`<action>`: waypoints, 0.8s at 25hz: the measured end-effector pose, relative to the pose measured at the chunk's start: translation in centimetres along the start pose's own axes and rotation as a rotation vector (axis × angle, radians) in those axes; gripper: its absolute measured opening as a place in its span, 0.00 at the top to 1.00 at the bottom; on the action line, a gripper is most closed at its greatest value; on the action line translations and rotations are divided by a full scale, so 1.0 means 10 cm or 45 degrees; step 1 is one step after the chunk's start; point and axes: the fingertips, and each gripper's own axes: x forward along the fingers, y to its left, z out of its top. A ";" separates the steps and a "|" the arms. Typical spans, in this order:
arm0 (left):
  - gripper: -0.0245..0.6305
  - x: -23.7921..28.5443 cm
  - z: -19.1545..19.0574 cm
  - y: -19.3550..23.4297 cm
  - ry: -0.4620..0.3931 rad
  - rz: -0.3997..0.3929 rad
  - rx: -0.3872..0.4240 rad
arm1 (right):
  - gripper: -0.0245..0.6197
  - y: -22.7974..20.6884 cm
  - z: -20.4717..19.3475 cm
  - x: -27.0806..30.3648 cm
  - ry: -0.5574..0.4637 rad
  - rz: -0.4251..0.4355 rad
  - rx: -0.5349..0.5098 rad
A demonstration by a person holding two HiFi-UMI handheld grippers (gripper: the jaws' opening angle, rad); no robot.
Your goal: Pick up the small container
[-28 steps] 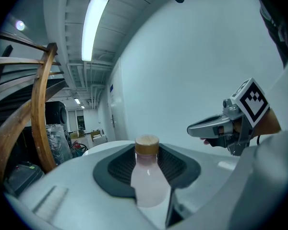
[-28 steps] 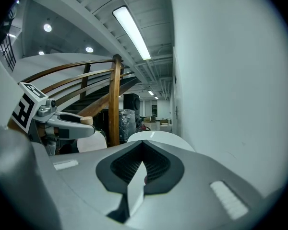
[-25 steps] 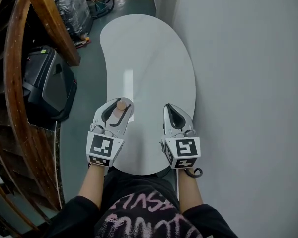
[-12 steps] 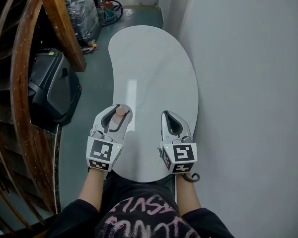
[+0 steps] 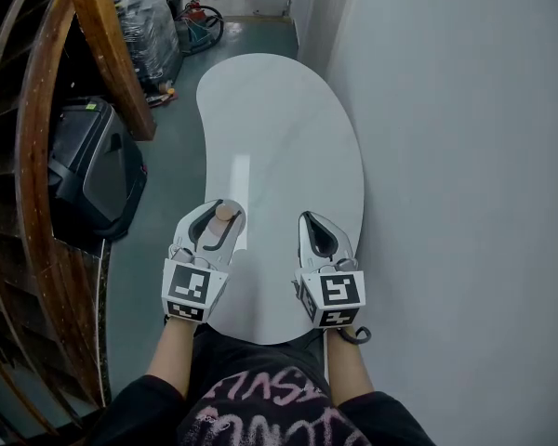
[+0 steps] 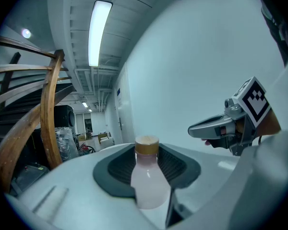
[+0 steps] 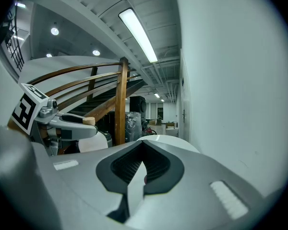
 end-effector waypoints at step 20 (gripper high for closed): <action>0.74 -0.04 0.01 -0.05 -0.019 0.008 0.018 | 0.95 -0.02 -0.04 -0.08 -0.020 -0.012 0.011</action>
